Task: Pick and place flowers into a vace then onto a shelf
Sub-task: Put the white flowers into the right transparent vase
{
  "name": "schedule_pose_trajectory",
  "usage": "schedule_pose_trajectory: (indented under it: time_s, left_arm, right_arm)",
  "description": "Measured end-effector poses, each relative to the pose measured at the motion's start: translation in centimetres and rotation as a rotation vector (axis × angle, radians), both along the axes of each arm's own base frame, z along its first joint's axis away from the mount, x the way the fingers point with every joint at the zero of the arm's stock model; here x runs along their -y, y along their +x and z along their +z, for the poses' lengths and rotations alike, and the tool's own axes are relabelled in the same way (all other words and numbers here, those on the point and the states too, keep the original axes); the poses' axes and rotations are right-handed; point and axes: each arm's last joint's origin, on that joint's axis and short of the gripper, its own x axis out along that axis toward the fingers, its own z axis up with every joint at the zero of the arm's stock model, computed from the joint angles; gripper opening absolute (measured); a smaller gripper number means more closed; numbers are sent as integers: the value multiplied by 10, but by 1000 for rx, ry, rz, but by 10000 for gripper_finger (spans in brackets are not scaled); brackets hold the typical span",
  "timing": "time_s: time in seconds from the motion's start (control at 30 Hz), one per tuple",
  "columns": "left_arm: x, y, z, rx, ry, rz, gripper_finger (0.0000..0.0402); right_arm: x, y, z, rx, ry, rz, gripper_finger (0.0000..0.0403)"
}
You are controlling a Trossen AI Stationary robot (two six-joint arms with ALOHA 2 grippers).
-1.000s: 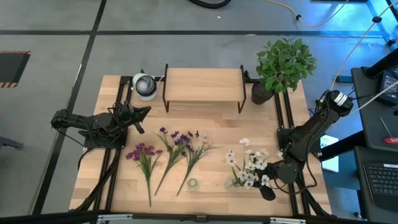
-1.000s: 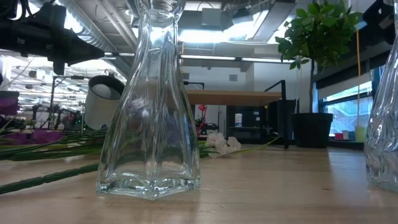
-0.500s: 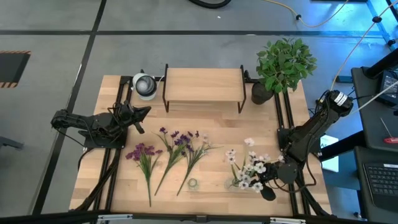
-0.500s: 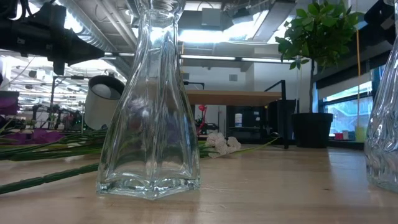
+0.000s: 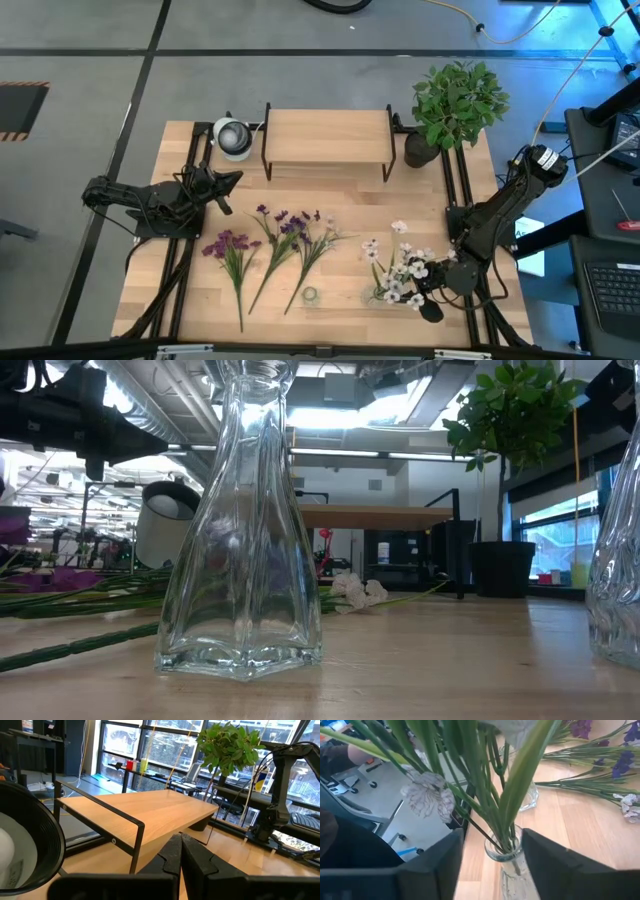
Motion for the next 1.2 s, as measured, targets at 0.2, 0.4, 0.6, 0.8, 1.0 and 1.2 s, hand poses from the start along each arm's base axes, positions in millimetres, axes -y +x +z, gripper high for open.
schedule_pose_trajectory:
  time_s: [0.2,0.4,0.6,0.8,1.0,1.2]
  left_arm:
    - [0,0,0,-1,0,0,4]
    - [0,0,0,0,0,0,4]
    - [0,0,0,0,0,0,4]
    - [0,0,0,0,0,0,4]
    - [0,0,0,1,0,-13,4]
    - [0,0,0,1,0,-13,4]
  right_arm:
    - [2,-4,2,-71,58,46,274]
    - [9,-11,13,-270,15,3,286]
    - [27,-26,6,-601,26,-269,287]
    - [43,-46,-10,-970,230,-631,287]
    - [49,-53,-19,-1040,264,-755,287]
    - [51,-51,-19,-958,244,-784,287]
